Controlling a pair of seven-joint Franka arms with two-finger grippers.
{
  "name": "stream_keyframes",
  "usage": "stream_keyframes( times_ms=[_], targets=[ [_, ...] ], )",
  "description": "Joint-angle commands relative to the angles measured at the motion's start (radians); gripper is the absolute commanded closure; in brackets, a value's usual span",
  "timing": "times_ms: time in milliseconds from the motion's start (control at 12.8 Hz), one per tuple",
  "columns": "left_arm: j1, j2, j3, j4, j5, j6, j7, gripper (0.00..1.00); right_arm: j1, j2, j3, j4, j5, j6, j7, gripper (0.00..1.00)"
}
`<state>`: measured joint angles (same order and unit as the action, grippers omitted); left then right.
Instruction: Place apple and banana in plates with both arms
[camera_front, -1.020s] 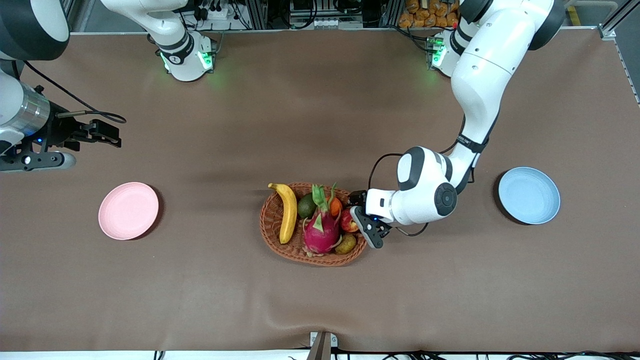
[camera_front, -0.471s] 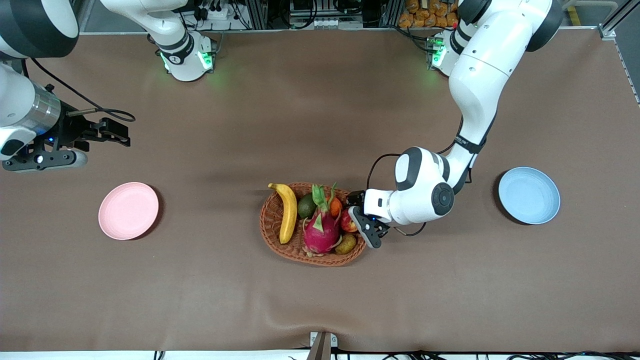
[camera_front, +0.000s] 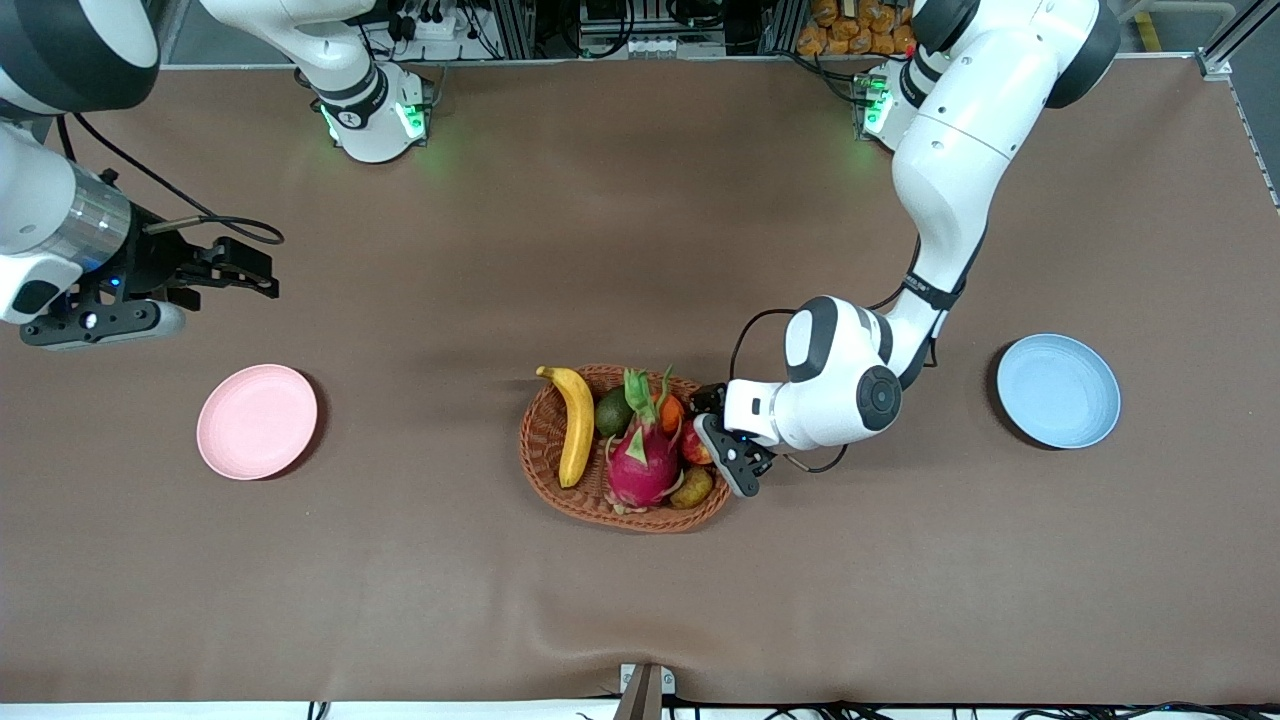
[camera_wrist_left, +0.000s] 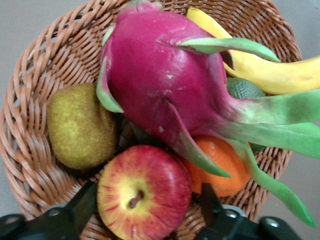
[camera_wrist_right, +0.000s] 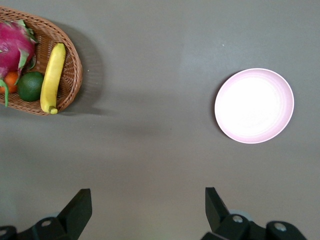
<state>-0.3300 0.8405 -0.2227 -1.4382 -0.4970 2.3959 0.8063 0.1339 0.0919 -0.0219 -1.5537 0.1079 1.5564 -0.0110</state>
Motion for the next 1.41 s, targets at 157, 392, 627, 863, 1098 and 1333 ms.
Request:
stream_keyframes(
  times_ms=[157,392,627,863,1098,1333],
  targets=[
    [-0.012,0.019,0.002,0.021,-0.028,0.017,0.017,0.20,0.015,0.022,-0.007,0.023,0.027,0.008,0.005,0.00],
    [-0.018,0.009,0.002,0.021,-0.028,0.017,0.008,0.54,0.041,0.035,-0.007,0.023,0.035,0.039,0.005,0.00],
    [-0.017,-0.027,-0.001,0.018,-0.031,0.005,-0.038,0.58,0.088,0.084,-0.007,0.023,0.035,0.141,0.005,0.00],
    [-0.012,-0.084,0.000,0.010,-0.028,-0.059,-0.078,0.58,0.137,0.147,-0.007,0.021,0.035,0.211,0.005,0.00],
    [-0.011,-0.127,0.003,0.004,-0.012,-0.121,-0.082,0.58,0.184,0.193,-0.007,0.020,0.036,0.237,0.006,0.00],
    [0.023,-0.158,0.005,-0.004,-0.011,-0.194,-0.085,0.59,0.190,0.218,-0.007,-0.009,0.108,0.251,0.009,0.00]
  ],
)
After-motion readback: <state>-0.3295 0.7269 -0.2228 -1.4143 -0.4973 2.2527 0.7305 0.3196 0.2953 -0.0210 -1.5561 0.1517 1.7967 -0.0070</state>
